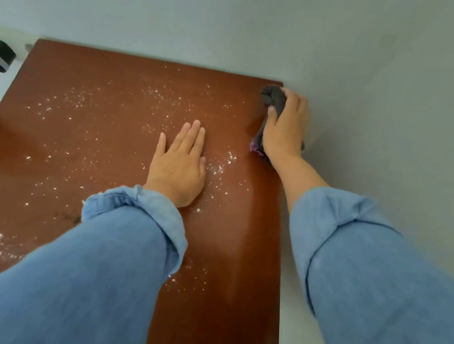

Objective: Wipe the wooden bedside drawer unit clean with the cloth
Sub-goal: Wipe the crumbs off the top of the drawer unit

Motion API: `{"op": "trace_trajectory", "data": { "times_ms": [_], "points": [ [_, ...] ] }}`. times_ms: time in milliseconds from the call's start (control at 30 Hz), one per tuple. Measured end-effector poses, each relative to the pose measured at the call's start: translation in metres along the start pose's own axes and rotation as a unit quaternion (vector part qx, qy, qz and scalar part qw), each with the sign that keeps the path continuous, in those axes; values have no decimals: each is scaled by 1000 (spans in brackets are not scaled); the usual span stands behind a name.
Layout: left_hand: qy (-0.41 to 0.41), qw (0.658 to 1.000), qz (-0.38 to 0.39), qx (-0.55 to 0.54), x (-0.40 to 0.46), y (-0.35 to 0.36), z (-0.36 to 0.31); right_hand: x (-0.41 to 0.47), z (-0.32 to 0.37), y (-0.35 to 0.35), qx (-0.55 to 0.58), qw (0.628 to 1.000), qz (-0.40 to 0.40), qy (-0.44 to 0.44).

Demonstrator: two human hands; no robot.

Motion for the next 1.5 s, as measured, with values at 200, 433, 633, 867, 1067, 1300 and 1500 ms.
{"op": "trace_trajectory", "data": {
  "times_ms": [200,433,633,867,1067,1300,1500],
  "points": [
    [-8,997,-74,-6,-5,6,2,45,-14,58,-75,995,50,-48],
    [-11,996,-92,-13,-3,7,3,57,-2,79,-113,984,69,-123],
    [-13,995,-96,-16,-3,8,5,5,9,66,-65,960,149,-229],
    [-6,994,-104,-18,-2,7,5,-78,1,17,-87,962,151,-208],
    [-5,995,-100,-21,-1,8,6,-155,1,-32,-107,969,132,-180],
    [1,995,-103,-15,2,10,6,-177,0,-44,-154,967,103,-173],
    [18,996,-91,-18,-12,6,3,-178,-1,-43,-160,966,93,-181]
  ]
}}
Point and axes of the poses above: each hand's wrist, its own x-axis towards the middle knuckle, its own y-axis out of the palm, z = x × y, the point moved 9 cm from there along x, towards the middle knuckle, and after that the axes turned 13 degrees about -z, right-handed, at the moved point
